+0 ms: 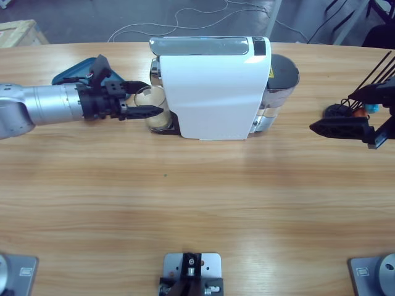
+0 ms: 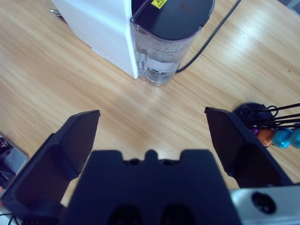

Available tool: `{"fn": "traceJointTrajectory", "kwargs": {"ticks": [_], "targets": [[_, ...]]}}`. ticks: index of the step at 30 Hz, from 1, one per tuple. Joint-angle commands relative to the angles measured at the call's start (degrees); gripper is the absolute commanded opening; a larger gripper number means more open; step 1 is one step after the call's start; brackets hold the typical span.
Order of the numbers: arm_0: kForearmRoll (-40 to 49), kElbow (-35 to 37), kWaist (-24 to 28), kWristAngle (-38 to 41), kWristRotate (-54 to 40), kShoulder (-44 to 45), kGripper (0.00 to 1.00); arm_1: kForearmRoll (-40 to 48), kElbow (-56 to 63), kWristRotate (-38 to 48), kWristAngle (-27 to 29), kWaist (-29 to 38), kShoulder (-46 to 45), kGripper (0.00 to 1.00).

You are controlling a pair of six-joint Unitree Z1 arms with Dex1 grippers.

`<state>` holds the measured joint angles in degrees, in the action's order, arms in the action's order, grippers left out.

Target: Pour coffee

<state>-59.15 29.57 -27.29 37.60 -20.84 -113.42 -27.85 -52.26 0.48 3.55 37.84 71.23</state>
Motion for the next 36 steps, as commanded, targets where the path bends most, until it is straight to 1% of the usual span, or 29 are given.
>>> {"fn": "traceJointTrajectory", "kwargs": {"ticks": [1, 6, 9, 11, 13, 15, 19, 28, 31, 36], "targets": [[-4.0, -4.3, 0.7, -4.2, 0.4, 0.1, 0.000, 0.4, 2.1, 0.7, -0.7, -0.7, -0.2, 1.000], [-3.7, -4.2, 1.1, -13.0, 1.7, 6.7, 0.000, 1.2, 2.1, 0.7, -0.7, -0.7, 0.0, 1.000], [-0.4, -4.2, 2.0, -19.8, 1.9, 10.8, 0.000, 1.9, 2.7, 1.0, -1.2, -0.7, -0.1, 1.000], [1.4, -4.6, 3.8, -22.8, 2.4, 12.1, 0.000, 1.9, 2.9, 1.2, -1.4, -0.7, -0.4, 1.000], [1.4, -4.9, 6.9, -24.7, 5.1, 12.3, 0.000, 1.9, 3.1, 1.3, -1.4, -0.7, -0.8, 1.000], [1.0, -4.3, 9.9, -23.9, 7.5, 10.9, 0.000, 1.9, 3.2, 1.3, -1.3, -0.7, -1.0, 1.000], [0.7, -3.0, 13.4, -23.5, 9.0, 6.8, 0.000, 1.9, 3.2, 1.3, -1.3, -0.7, -1.8, 1.000], [-5.4, -2.8, 16.4, -23.9, 10.4, -3.5, 0.000, -1.9, 3.2, 1.2, -1.3, -0.7, -3.9, 1.000], [-5.9, -3.1, 16.8, -24.1, 10.4, -4.0, 0.000, -3.1, 3.1, 1.2, -1.2, -0.7, -4.9, 1.000], [-6.6, -4.2, 19.1, -24.0, 11.2, -3.9, 0.000, -2.9, 2.9, 1.2, -1.3, -0.7, -4.4, 1.000]]}}
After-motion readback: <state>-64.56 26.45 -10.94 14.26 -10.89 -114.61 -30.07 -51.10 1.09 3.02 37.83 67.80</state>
